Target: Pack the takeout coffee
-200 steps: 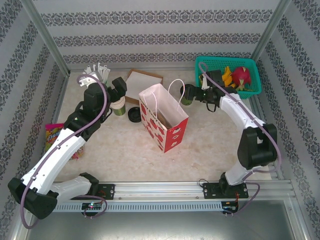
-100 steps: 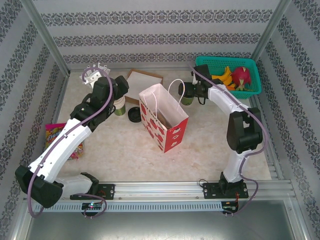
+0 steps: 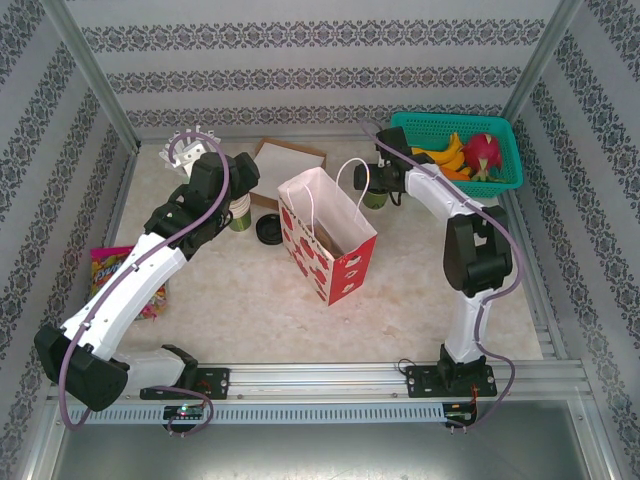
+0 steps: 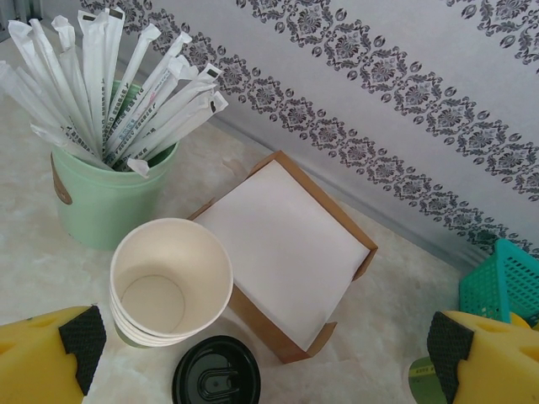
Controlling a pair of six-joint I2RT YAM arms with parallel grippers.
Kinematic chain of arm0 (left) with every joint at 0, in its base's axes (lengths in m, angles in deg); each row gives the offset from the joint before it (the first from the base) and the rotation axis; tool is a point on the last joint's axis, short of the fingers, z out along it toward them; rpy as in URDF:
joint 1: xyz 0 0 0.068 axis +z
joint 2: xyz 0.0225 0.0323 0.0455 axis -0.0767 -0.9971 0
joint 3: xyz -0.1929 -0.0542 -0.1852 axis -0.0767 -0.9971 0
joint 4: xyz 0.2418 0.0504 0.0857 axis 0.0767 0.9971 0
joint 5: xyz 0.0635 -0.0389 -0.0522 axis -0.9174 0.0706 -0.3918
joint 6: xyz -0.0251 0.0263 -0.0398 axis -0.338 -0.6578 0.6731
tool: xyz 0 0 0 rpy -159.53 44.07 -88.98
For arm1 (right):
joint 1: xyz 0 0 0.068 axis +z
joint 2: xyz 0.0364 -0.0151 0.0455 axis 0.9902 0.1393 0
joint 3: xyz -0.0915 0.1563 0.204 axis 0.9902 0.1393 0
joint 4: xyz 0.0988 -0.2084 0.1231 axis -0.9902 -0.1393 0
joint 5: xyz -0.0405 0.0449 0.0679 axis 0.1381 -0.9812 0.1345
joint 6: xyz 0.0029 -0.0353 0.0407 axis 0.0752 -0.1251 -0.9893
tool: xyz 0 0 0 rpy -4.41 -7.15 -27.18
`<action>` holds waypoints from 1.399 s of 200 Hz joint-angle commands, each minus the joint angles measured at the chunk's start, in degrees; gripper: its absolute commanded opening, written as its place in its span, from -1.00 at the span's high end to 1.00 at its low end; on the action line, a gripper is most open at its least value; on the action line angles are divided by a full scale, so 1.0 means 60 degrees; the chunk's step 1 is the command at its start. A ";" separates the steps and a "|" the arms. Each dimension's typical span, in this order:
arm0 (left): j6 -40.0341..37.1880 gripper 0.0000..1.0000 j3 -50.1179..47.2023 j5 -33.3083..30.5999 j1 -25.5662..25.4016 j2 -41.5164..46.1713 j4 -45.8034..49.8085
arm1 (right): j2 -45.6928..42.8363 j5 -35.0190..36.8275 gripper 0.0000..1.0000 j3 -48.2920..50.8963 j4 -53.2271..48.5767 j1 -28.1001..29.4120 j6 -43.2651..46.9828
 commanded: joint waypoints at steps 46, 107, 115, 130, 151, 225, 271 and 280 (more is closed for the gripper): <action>-0.0102 -0.99 0.0287 -0.0397 0.0113 0.0061 0.0446 | 0.0701 0.0279 -0.96 -0.0810 -0.0459 0.0159 0.0342; -0.0159 -0.99 0.0202 -0.0525 0.0101 0.0135 0.0463 | 0.0624 0.0635 -0.80 -0.0736 -0.0425 0.0177 0.0325; -0.0168 -0.99 0.0191 -0.0536 0.0103 0.0137 0.0455 | 0.0539 0.0660 -0.77 -0.0686 -0.0430 0.0177 0.0369; -0.0184 -0.99 0.0176 -0.0488 0.0104 0.0121 0.0415 | 0.0373 0.0682 -0.73 -0.0567 -0.0470 0.0184 0.0445; -0.0324 -0.99 0.0177 -0.0312 0.0113 0.0105 0.0298 | 0.0048 0.0639 -0.71 -0.0275 -0.0558 0.0171 0.0440; -0.1066 -0.99 0.0143 0.0803 0.0110 0.0038 -0.0230 | -0.2100 0.0406 -0.71 0.2219 -0.0286 0.0185 -0.0099; -0.1401 -0.99 0.0349 0.1601 0.0103 -0.0206 -0.0260 | -0.3765 0.0159 -0.70 0.4091 -0.0202 0.0254 -0.0329; -0.1429 -0.99 0.0365 0.1646 0.0100 -0.0229 -0.0273 | -0.4068 0.0155 -0.70 0.4425 -0.0239 0.0269 -0.0372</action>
